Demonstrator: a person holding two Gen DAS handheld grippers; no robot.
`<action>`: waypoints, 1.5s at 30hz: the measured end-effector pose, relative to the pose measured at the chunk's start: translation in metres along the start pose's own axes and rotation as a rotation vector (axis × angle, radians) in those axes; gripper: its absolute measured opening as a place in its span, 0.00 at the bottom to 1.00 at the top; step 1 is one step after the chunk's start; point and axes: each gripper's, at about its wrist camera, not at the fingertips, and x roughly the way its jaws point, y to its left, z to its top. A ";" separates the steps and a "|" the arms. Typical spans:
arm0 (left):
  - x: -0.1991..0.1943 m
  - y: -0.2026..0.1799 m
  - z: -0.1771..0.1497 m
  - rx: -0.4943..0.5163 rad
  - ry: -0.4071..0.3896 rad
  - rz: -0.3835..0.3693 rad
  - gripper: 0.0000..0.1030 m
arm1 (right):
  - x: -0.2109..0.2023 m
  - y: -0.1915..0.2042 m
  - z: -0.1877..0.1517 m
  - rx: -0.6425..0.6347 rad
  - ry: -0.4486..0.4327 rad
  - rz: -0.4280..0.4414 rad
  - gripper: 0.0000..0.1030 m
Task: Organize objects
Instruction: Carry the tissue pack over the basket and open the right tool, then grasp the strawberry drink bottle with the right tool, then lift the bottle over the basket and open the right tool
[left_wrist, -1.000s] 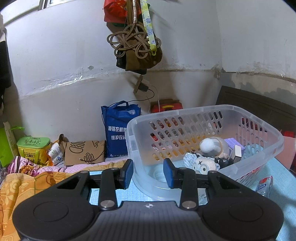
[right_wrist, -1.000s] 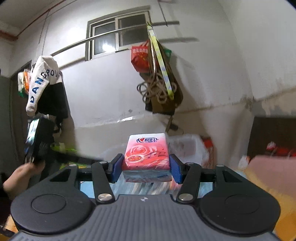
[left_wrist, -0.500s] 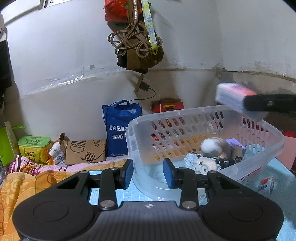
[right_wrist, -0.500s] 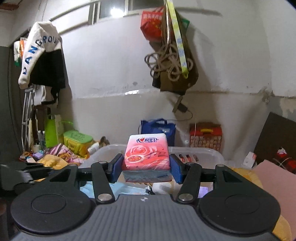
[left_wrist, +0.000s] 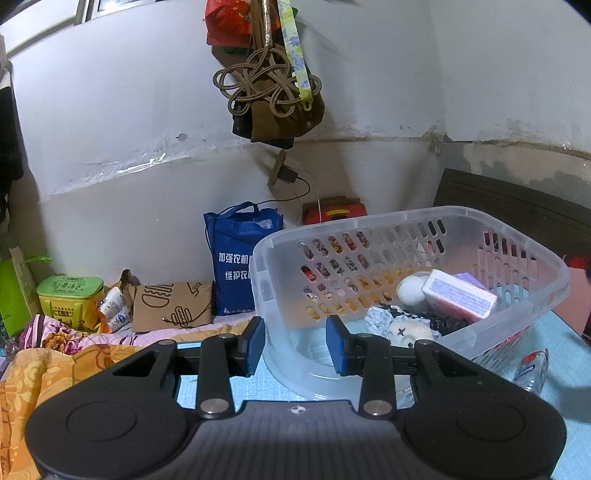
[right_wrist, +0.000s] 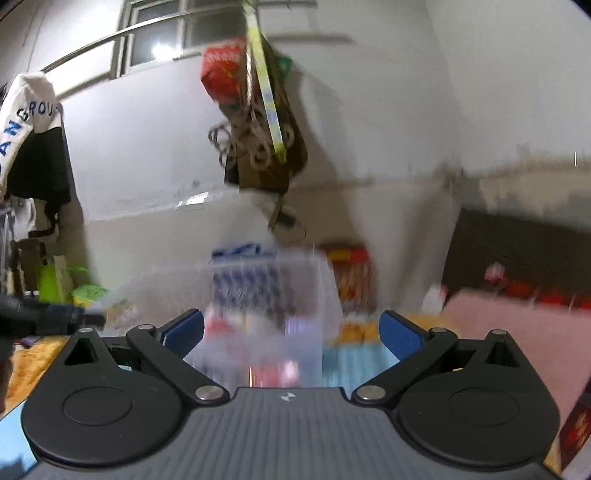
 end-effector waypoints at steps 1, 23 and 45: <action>0.000 -0.001 0.000 0.002 0.000 0.002 0.39 | 0.005 -0.005 -0.010 0.020 0.041 0.011 1.00; 0.000 -0.003 0.001 0.008 -0.001 0.008 0.39 | 0.062 -0.001 -0.050 -0.012 0.374 0.045 0.87; -0.001 -0.003 0.001 0.002 -0.001 0.005 0.40 | 0.054 0.001 -0.043 -0.007 0.248 0.064 0.87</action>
